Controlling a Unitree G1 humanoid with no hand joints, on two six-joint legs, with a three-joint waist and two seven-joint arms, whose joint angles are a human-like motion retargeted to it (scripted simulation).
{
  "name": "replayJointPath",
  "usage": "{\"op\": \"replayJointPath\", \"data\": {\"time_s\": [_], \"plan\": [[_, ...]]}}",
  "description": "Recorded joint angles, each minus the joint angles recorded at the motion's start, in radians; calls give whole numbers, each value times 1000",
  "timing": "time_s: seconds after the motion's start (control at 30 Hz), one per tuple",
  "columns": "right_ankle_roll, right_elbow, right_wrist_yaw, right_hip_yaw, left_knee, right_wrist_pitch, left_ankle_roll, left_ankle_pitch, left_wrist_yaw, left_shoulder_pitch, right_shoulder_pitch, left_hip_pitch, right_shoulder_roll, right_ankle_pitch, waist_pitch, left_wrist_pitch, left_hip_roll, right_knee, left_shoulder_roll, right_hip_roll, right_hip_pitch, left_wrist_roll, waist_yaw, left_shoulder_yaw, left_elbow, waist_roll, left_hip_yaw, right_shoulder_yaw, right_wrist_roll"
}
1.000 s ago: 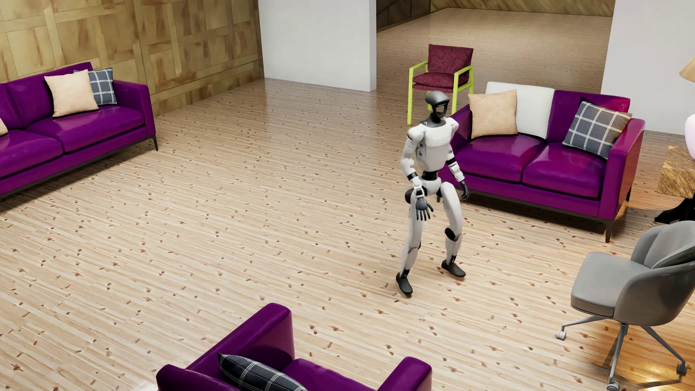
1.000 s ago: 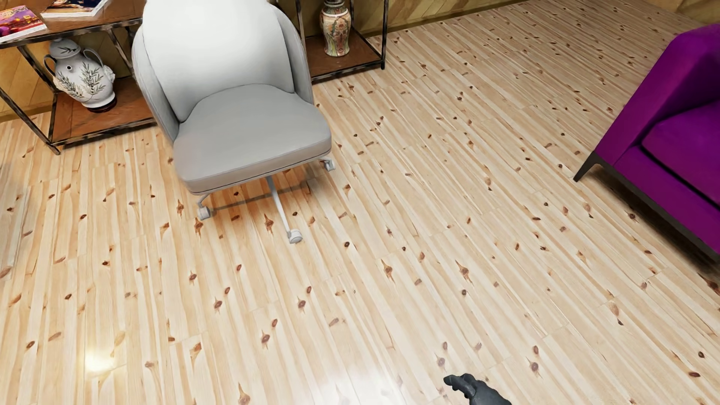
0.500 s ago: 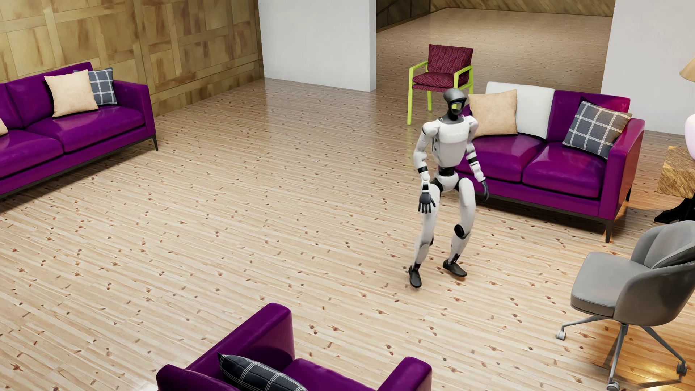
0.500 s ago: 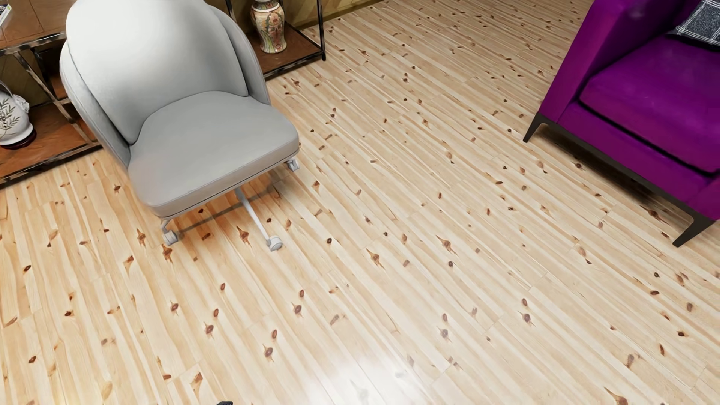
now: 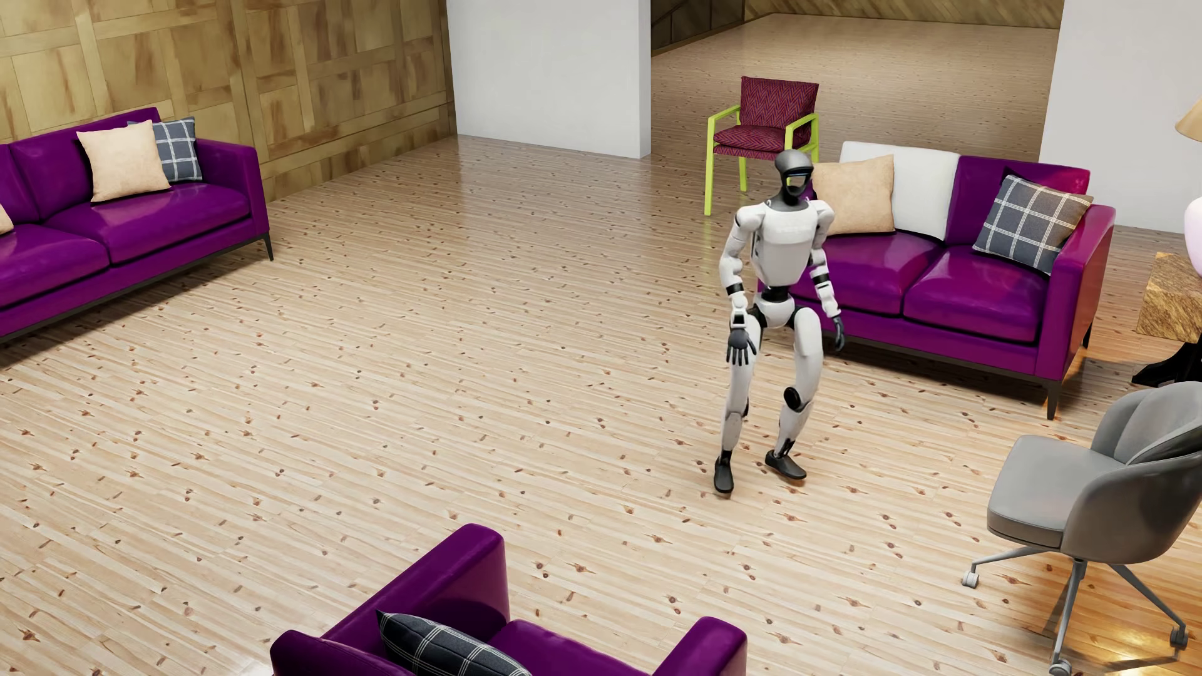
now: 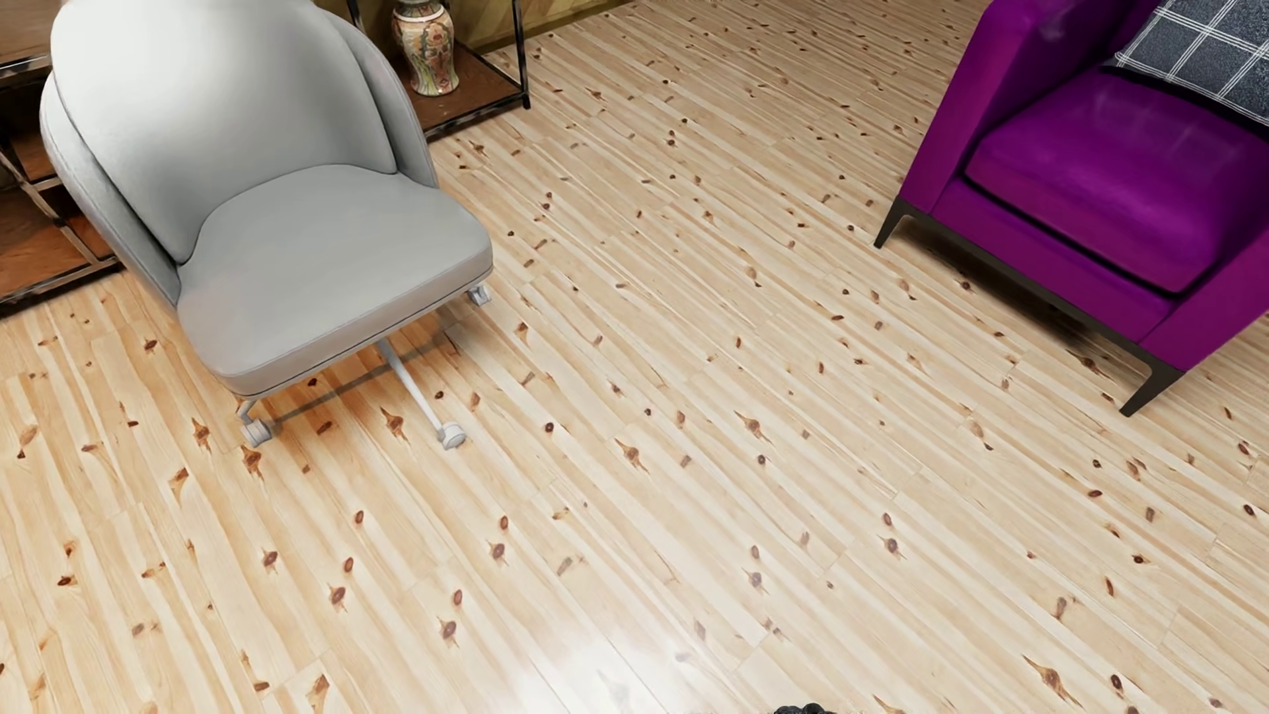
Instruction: Go to the sofa
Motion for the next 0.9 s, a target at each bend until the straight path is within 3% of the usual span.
{"op": "replayJointPath", "data": {"time_s": [0.07, 0.17, 0.23, 0.27, 0.37, 0.53, 0.67, 0.73, 0.8, 0.9], "plan": [[-20, 3, -3, -19, -2, -1, 3, -2, 1, -1, -8, 3, -6, 5, 1, 6, 5, 59, 0, -12, -35, 1, 3, 6, 18, 4, 21, -2, 4], [-88, 2, 2, -253, -11, -4, 2, -1, 0, 4, -22, 19, -21, -10, 2, 9, 9, 146, 2, -90, -58, 7, 10, -1, 38, 4, 68, -3, 4], [-154, -4, -10, -374, -21, -4, -5, -1, -3, 6, -21, 34, -20, -25, -1, 9, 11, 128, 11, -101, -37, 12, 7, -4, 44, 0, 91, -14, 7], [-162, -6, -16, -394, -25, -3, -10, -4, -2, 7, -17, 41, -15, -27, -3, 10, 15, 102, 17, -92, -20, 12, 3, -2, 45, -2, 97, -18, 7], [-109, 7, -14, -372, -24, -7, -29, -11, 10, 6, -1, 69, -7, -31, -7, 17, 33, 34, 23, -52, 27, 5, -11, 14, 53, 2, 111, -3, 1], [-110, 50, -5, -328, -3, -3, -70, -25, 7, 7, 11, 99, 20, -34, -14, 7, 100, -19, 16, 26, 53, 0, -22, 16, 45, 20, 165, 11, 22], [-119, 76, 0, -265, 270, 1, -99, -3, 12, 6, 19, 12, 37, -61, -3, 5, 217, -10, 16, 87, 55, 3, -20, 22, 22, 35, 155, 32, 19], [-125, 83, 5, -221, 457, -1, -73, 40, 18, 14, 15, -74, 34, -71, 4, 4, 271, 4, 16, 113, 50, 0, -8, 32, 8, 45, 92, 50, 15], [-118, 87, 6, -172, 561, -2, -71, 27, 15, 23, 8, -154, 26, -73, 9, 7, 273, 3, 17, 135, 53, 1, 4, 34, 10, 52, -22, 64, 13], [-94, 95, -6, -89, 468, -1, -146, -14, -8, 46, -13, -203, 17, -69, 7, 8, 209, -5, 26, 144, 54, 8, 12, 36, 25, 54, -223, 66, 27]]}}
